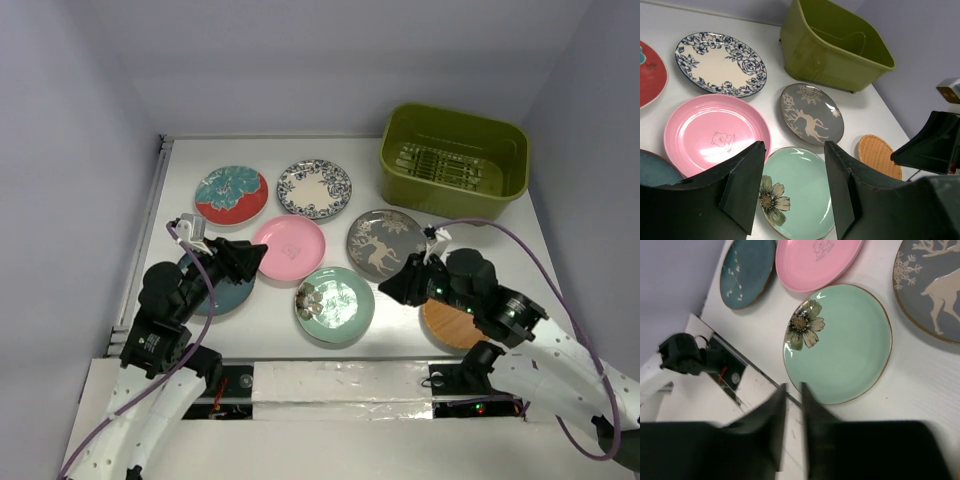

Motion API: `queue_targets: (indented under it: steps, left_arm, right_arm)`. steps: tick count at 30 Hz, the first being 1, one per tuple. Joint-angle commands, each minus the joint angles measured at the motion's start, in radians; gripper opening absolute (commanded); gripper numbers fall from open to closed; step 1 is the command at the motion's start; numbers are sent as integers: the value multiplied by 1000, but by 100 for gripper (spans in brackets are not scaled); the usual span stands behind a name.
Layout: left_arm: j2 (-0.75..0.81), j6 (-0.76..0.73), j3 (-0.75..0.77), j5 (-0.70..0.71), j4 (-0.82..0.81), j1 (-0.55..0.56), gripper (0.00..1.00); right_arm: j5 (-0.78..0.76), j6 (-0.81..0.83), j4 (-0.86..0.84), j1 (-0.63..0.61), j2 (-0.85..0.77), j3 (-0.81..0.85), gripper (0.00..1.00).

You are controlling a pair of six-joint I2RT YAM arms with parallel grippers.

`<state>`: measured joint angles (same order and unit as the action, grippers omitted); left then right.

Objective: Place the plates into the plastic bin on the countertop

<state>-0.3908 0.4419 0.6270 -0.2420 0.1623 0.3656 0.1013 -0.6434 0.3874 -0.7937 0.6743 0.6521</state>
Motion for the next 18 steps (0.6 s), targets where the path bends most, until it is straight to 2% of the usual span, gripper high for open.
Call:
queue_targets:
  steps: [1, 2, 3, 4, 5, 6, 7, 10, 11, 12, 13, 14, 18]
  left_arm:
    - [0, -15, 13, -26, -44, 6, 48]
    - [6, -12, 11, -28, -46, 6, 48]
    - [13, -11, 10, -26, -49, 6, 48]
    - [27, -9, 5, -31, -55, 6, 47]
    - [33, -8, -3, -34, -63, 6, 44]
    - [35, -2, -6, -31, -66, 6, 43]
    - [33, -3, -4, -26, -63, 6, 35]
    - [27, -3, -3, -8, -52, 6, 15]
    - [26, -2, -1, -5, -50, 6, 4]
    - [24, -3, 0, 1, -46, 6, 0]
    - [24, -3, 0, 7, -44, 6, 0]
    - [24, -3, 0, 12, -43, 6, 0]
    - [24, 0, 3, 32, -33, 6, 0]
  right_arm:
    - [-64, 1, 68, -7, -76, 38, 31]
    - [-71, -2, 73, -7, -102, 31, 58]
    - [-71, -16, 71, -7, -110, 9, 67]
    - [-69, -27, 62, -7, -119, -8, 71]
    - [-61, -38, 51, -7, -125, -23, 71]
    - [-51, -62, 19, -7, -139, -41, 66]
    - [-28, -76, -5, -7, -143, -77, 56]
    - [-5, -128, -88, -7, -157, -135, 38]
    - [8, -140, -113, -7, -160, -153, 28]
    - [9, -175, -166, -7, -169, -175, 18]
    - [18, -189, -203, -7, -186, -199, 4]
    - [32, -205, -235, -7, -193, -257, 0]
    - [20, -271, -338, -7, -151, -348, 3]
